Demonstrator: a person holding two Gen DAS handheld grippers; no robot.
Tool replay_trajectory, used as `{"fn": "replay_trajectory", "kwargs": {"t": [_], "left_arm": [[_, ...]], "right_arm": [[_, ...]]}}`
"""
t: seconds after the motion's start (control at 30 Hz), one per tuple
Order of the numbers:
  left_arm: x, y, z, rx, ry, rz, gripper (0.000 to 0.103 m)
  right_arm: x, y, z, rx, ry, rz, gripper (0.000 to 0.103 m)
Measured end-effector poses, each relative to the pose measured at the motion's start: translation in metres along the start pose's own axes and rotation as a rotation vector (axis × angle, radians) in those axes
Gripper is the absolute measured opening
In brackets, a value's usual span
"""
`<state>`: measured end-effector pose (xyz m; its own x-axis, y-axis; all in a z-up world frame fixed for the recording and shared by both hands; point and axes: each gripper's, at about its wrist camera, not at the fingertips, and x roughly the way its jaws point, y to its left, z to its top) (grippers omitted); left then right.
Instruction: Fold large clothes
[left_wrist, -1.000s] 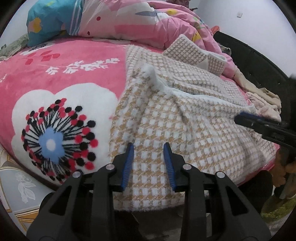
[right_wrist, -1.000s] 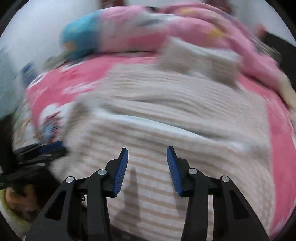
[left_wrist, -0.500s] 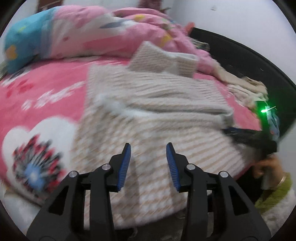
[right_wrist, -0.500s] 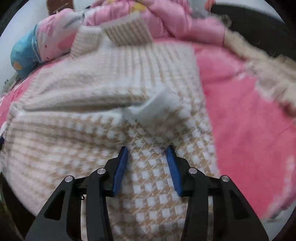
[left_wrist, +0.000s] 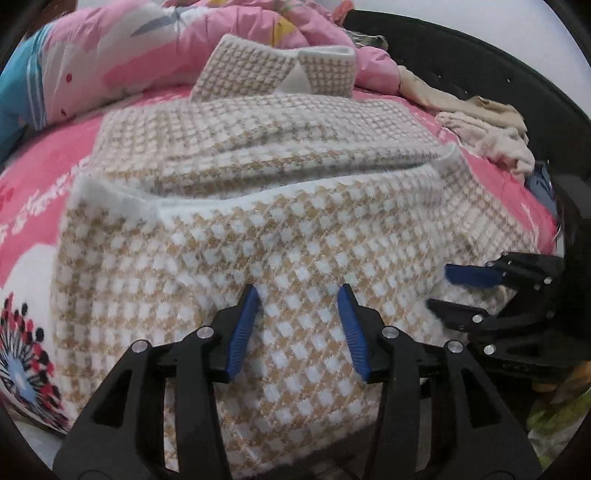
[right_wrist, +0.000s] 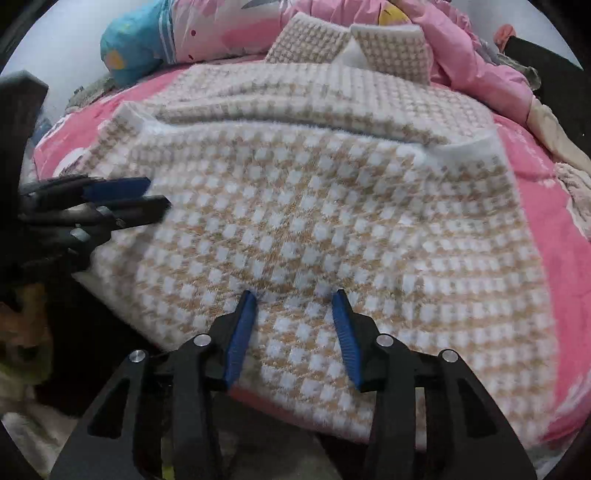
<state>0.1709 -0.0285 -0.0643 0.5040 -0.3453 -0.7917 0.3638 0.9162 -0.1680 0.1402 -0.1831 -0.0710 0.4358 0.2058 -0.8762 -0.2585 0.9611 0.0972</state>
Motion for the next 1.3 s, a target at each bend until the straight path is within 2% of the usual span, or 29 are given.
{"fn": "replay_trajectory", "kwargs": {"t": [0.07, 0.13, 0.2, 0.27, 0.3, 0.37, 0.47, 0.53, 0.6, 0.63, 0.7, 0.73, 0.8, 0.87, 0.93, 1.03, 1.1, 1.13, 1.17, 1.23, 1.3], "left_arm": [[-0.002, -0.001, 0.001, 0.007, -0.001, 0.000, 0.045], [-0.002, 0.001, 0.001, -0.001, 0.002, -0.008, 0.045], [-0.002, 0.001, 0.001, -0.006, 0.004, -0.012, 0.045], [-0.001, 0.001, 0.000, -0.010, 0.000, -0.010, 0.045], [-0.002, 0.001, 0.001, -0.013, -0.002, -0.010, 0.045], [-0.001, 0.002, 0.001, -0.024, 0.003, -0.018, 0.045], [-0.003, 0.003, 0.000, -0.023, -0.010, -0.021, 0.045], [-0.003, 0.007, 0.001, -0.042, -0.010, -0.041, 0.045], [-0.002, 0.009, 0.001, -0.058, -0.009, -0.057, 0.045], [-0.002, 0.010, 0.001, -0.064, -0.009, -0.061, 0.045], [-0.003, 0.011, 0.001, -0.069, -0.011, -0.065, 0.045], [-0.002, 0.011, 0.001, -0.071, -0.009, -0.071, 0.044], [-0.003, 0.014, 0.001, -0.074, -0.011, -0.082, 0.043], [-0.010, 0.014, 0.003, -0.067, -0.026, -0.089, 0.043], [-0.022, 0.014, 0.009, -0.057, -0.065, -0.106, 0.043], [-0.031, 0.011, 0.022, -0.031, -0.114, -0.109, 0.044], [-0.022, 0.013, 0.030, -0.039, -0.095, -0.078, 0.044], [-0.015, 0.015, 0.032, -0.051, -0.073, -0.065, 0.044], [-0.001, 0.020, 0.033, -0.073, -0.033, -0.052, 0.044], [0.021, 0.030, 0.030, -0.117, 0.016, -0.071, 0.044], [0.017, 0.031, 0.030, -0.115, -0.008, -0.083, 0.044]], "right_arm": [[-0.015, -0.001, 0.003, 0.028, 0.012, -0.007, 0.043], [-0.035, 0.010, 0.003, -0.035, -0.020, -0.041, 0.043], [-0.047, 0.026, 0.002, -0.087, -0.051, -0.015, 0.043], [-0.038, 0.037, -0.001, -0.116, -0.039, -0.026, 0.043], [-0.019, 0.040, -0.004, -0.127, -0.002, -0.058, 0.043], [0.010, 0.036, -0.006, -0.110, 0.024, -0.052, 0.046], [-0.009, 0.041, 0.005, -0.102, 0.050, -0.060, 0.046], [-0.027, 0.041, 0.019, -0.095, 0.009, -0.037, 0.046], [-0.042, 0.047, 0.025, -0.119, -0.049, -0.072, 0.046], [-0.037, 0.047, 0.026, -0.125, -0.046, -0.082, 0.046], [-0.001, 0.044, 0.017, -0.119, 0.039, -0.079, 0.046], [0.010, 0.041, 0.012, -0.113, 0.039, -0.072, 0.049], [0.002, 0.043, 0.015, -0.124, 0.041, -0.076, 0.049], [-0.015, 0.044, 0.025, -0.109, 0.037, -0.073, 0.049], [-0.033, 0.039, 0.040, -0.111, -0.032, -0.083, 0.049], [-0.034, 0.023, 0.061, -0.048, -0.094, -0.084, 0.049], [-0.013, 0.010, 0.058, 0.034, -0.082, -0.072, 0.049], [0.010, -0.002, 0.058, 0.078, -0.035, -0.066, 0.050], [0.028, -0.012, 0.056, 0.118, -0.009, -0.023, 0.053], [0.032, -0.016, 0.059, 0.137, -0.008, 0.001, 0.055], [0.021, -0.011, 0.063, 0.117, -0.006, -0.017, 0.055]]}}
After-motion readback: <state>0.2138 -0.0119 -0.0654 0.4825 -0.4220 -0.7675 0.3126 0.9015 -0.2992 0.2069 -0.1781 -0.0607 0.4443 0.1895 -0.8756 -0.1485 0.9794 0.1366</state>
